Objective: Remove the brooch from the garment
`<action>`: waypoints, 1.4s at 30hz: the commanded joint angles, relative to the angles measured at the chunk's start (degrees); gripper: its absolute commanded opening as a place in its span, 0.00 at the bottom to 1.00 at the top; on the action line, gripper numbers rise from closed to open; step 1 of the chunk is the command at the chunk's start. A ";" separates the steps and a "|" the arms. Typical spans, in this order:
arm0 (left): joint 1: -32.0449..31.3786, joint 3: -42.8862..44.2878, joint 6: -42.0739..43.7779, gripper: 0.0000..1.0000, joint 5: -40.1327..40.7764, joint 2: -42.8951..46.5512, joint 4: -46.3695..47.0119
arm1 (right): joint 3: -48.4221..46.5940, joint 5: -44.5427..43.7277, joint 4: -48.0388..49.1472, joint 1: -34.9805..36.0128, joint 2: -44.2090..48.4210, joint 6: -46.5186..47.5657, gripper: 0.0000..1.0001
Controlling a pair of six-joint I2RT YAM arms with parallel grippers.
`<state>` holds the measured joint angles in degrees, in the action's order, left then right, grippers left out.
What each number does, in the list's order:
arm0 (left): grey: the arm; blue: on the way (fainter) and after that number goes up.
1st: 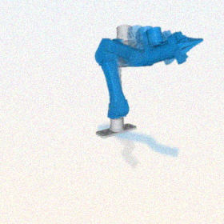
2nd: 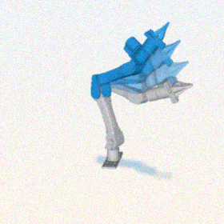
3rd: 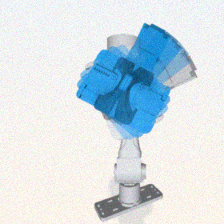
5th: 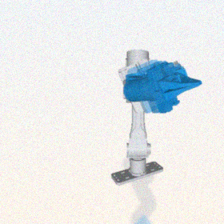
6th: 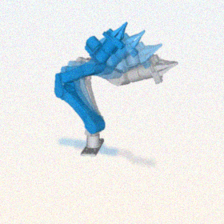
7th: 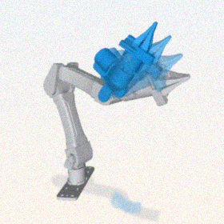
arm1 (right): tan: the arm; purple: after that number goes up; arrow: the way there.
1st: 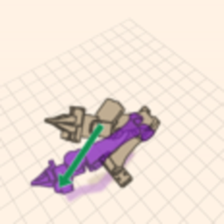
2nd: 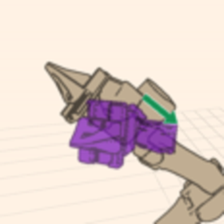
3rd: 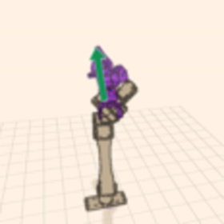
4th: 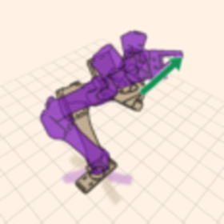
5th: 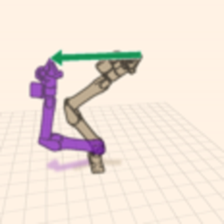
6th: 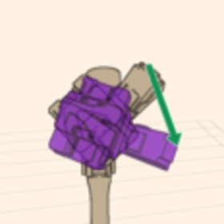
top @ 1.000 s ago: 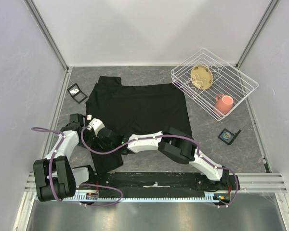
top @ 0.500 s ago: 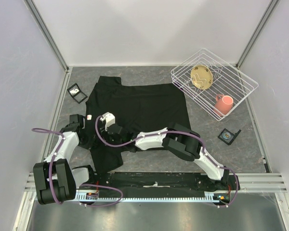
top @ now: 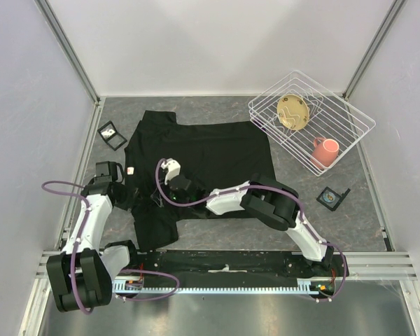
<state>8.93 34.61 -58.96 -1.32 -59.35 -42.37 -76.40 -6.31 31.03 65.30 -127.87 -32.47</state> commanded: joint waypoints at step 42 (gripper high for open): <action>-10.60 8.28 -1.07 0.30 -2.63 -17.73 10.20 | 9.43 19.84 14.94 -9.93 -2.56 -20.44 0.38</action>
<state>-0.47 40.77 -57.65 -4.40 -76.90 -34.02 -69.49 12.93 46.41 55.59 -130.41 -52.99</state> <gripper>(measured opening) 0.281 0.380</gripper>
